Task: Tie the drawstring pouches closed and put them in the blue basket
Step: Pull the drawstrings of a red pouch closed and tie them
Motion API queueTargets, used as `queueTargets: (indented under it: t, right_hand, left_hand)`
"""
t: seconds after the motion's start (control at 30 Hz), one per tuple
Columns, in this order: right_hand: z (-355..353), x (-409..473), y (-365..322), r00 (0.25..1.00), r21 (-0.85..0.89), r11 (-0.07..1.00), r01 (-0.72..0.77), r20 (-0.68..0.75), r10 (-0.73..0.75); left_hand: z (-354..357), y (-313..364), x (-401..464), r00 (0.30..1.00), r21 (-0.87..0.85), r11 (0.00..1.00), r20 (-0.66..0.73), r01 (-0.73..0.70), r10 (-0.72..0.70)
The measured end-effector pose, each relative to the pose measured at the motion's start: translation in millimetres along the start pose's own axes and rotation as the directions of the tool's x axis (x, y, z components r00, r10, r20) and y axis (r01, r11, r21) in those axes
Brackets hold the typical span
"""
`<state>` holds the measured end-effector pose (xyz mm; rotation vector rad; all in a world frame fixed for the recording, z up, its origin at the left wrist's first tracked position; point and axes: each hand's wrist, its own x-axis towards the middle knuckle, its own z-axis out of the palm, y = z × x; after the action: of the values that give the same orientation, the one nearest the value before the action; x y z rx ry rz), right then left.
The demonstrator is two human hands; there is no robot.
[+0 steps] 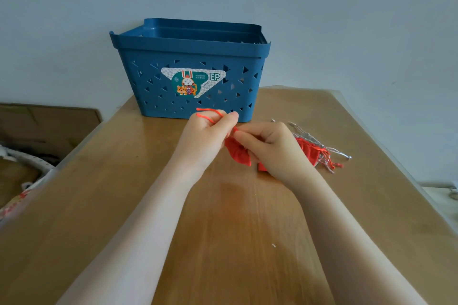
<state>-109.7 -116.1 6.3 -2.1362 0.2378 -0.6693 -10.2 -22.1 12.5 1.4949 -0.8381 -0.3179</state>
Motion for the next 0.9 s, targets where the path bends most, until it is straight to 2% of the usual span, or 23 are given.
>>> queueTargets:
  t: [0.07, 0.1, 0.2, 0.27, 0.33, 0.5, 0.6, 0.67, 0.77, 0.83, 0.9]
  right_hand:
    - [1.2, 1.4, -0.5, 0.998, -0.057, 0.998, 0.017, -0.057, -0.020]
    - [0.9, 1.7, -1.3, 0.996, -0.033, 0.999, 0.004, -0.084, -0.007]
    - [-4.1, 2.2, -3.8, 0.977, 0.277, 0.955, -0.105, -0.149, 0.150]
    - [-8.9, 2.4, -3.6, 0.962, 0.479, 0.863, -0.162, -0.120, 0.247]
    - [-10.6, 3.1, -1.5, 0.965, 0.597, 0.782, -0.179, -0.051, 0.259]
    - [-10.8, 5.0, 1.5, 0.960, 0.651, 0.726, -0.221, 0.014, 0.279]
    - [-10.1, 5.1, -1.6, 0.964, 0.734, 0.648, -0.206, 0.040, 0.261]
    - [-9.3, 4.9, -2.4, 0.964, 0.764, 0.614, -0.200, 0.042, 0.261]
    - [-7.4, 3.0, -4.1, 0.961, 0.770, 0.612, -0.178, 0.004, 0.275]
    - [-6.7, 2.0, -7.1, 0.961, 0.740, 0.658, -0.141, -0.058, 0.271]
    - [-8.1, 1.2, -10.5, 0.965, 0.585, 0.809, -0.060, -0.174, 0.198]
  left_hand:
    - [1.2, 0.2, -1.0, 1.000, -0.004, 1.000, -0.004, -0.011, 0.011]
    - [2.3, 0.8, -0.8, 1.000, -0.020, 1.000, -0.006, -0.008, 0.008]
    - [1.2, 3.7, -0.7, 0.999, -0.073, 0.997, 0.053, 0.006, -0.002]
    - [-0.3, 3.6, -2.1, 0.991, -0.051, 0.998, 0.128, -0.025, 0.031]
    - [0.3, 1.4, -4.3, 0.980, 0.032, 0.995, 0.179, -0.091, 0.084]
    - [7.8, 3.9, -7.4, 0.989, 0.104, 0.987, 0.097, -0.121, 0.111]
    - [10.6, 0.8, -6.8, 0.999, -0.006, 0.999, 0.013, -0.053, 0.053]
    - [11.5, 0.9, -5.5, 0.997, -0.188, 0.979, -0.001, 0.076, -0.078]
    - [9.7, 4.4, -2.5, 0.956, -0.546, 0.785, 0.153, 0.294, -0.252]
    - [8.4, 5.1, -1.5, 0.935, -0.612, 0.707, 0.222, 0.355, -0.277]
    - [9.8, 3.5, -0.7, 0.930, -0.555, 0.746, 0.235, 0.368, -0.284]
